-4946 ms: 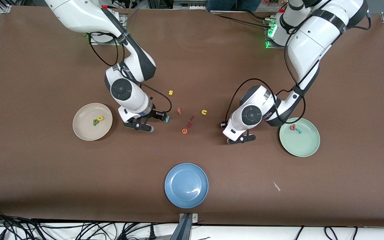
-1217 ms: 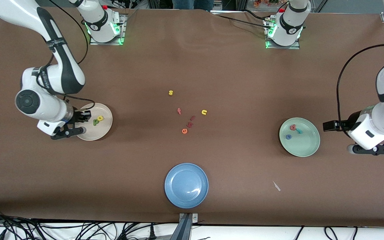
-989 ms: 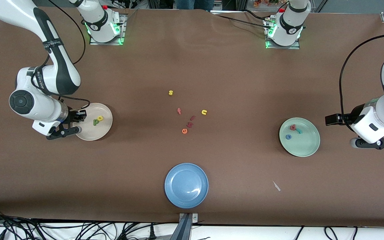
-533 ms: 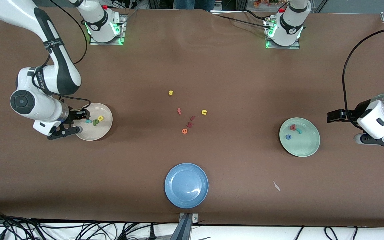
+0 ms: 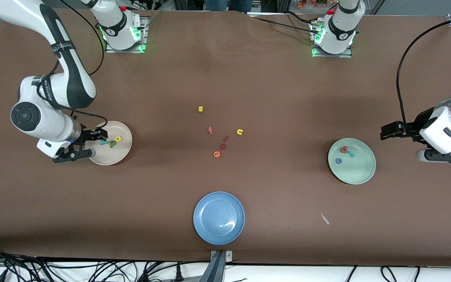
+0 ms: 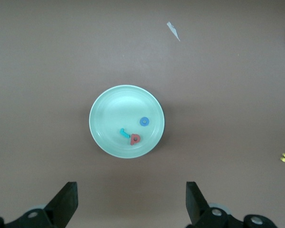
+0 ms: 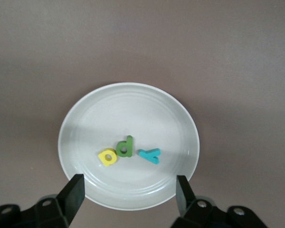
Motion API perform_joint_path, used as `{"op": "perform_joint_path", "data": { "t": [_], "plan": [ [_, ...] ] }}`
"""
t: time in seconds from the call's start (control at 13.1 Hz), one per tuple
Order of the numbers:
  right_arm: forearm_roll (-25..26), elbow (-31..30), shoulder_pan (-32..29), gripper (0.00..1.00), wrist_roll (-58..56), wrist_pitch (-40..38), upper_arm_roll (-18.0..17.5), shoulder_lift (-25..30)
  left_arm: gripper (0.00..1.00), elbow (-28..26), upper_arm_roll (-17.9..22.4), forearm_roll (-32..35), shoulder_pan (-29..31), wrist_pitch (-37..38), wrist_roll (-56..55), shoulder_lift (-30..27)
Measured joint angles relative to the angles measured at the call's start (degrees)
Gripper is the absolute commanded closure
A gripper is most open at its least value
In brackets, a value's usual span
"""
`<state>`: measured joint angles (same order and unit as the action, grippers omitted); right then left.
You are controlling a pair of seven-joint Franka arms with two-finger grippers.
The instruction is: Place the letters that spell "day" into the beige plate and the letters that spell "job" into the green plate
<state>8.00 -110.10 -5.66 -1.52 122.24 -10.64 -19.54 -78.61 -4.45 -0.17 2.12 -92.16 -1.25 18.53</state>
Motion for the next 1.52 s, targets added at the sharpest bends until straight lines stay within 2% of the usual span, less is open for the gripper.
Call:
{"op": "perform_joint_path", "data": {
  "t": [0.15, 0.3, 0.76, 0.99, 1.14, 1.52],
  "plan": [
    [0.0, 0.6, 0.3, 0.14, 2.6, -2.2, -1.1, 2.2, 0.0, -1.4, 0.4, 0.0, 0.2, -1.2, 0.2, -0.5],
    [-0.9, 3.2, 1.4, 0.14, 3.9, -8.4, -1.5, 5.2, 0.0, -1.5, 0.6, 0.0, 0.5, -1.3, 0.6, -0.9],
    [-2.7, 16.3, 4.6, 0.1, 4.2, -27.8, -1.6, 11.9, 0.0, -0.7, 0.6, -2.0, 1.1, -1.5, 3.1, -1.9],
    [-2.7, 18.6, 5.3, 0.08, 2.1, -29.7, 0.0, 11.9, 0.0, -0.5, 0.6, -2.1, 1.6, -1.4, 3.2, -2.5],
    [-2.7, 18.6, 5.4, 0.03, 0.8, -30.1, 1.2, 11.6, 0.0, -0.6, 0.7, -2.1, 2.0, -1.1, 3.2, -2.5],
    [-3.5, 18.7, 6.8, 0.01, -1.3, -30.6, 3.6, 11.6, 0.0, -1.0, 0.8, -1.2, 2.9, -0.6, 3.2, -2.7]
  ]
}}
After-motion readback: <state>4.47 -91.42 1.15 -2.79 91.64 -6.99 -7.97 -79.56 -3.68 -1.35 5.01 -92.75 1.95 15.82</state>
